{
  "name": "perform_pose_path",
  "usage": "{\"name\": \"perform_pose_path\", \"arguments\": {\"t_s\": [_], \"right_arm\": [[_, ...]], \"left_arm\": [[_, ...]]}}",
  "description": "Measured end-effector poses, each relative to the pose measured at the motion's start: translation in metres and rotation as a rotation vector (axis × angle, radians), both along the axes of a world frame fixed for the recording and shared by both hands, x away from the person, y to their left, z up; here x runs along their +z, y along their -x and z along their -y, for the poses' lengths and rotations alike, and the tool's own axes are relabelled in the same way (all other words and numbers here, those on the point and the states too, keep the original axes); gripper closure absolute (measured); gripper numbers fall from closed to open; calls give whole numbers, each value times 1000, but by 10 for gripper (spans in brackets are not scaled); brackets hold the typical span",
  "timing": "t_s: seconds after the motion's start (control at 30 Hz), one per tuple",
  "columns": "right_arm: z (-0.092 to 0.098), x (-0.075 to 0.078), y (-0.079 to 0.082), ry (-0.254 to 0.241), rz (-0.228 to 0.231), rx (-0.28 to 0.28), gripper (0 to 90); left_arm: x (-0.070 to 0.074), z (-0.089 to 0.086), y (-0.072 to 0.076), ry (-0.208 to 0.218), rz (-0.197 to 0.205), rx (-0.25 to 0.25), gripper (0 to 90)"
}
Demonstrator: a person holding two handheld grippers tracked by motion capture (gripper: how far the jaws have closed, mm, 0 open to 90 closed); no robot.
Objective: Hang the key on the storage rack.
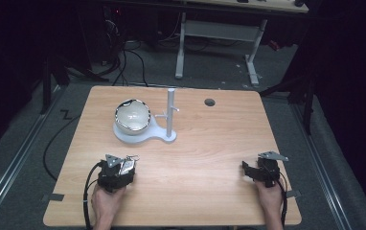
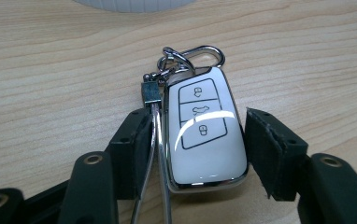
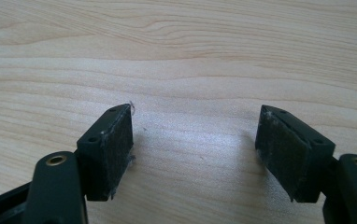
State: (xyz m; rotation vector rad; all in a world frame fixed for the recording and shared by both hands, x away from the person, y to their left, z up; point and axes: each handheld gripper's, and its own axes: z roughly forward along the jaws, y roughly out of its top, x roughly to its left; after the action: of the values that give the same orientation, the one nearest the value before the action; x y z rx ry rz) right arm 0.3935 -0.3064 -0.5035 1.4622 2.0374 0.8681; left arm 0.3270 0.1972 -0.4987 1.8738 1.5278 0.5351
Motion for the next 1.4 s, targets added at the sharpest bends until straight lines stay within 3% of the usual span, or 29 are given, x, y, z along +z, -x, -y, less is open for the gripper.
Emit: {"name": "perform_pose_path", "arguments": {"t_s": [0.53,1.03,1.4], "right_arm": [[0,0,0,0,0,0,279],[0,0,0,0,0,0,279],[0,0,0,0,0,1,279]], "left_arm": [[2,0,3,-22,8,-47,450],[26,5,7,22,78,-92,452],[50,9,7,79,121,-141,453]]}}
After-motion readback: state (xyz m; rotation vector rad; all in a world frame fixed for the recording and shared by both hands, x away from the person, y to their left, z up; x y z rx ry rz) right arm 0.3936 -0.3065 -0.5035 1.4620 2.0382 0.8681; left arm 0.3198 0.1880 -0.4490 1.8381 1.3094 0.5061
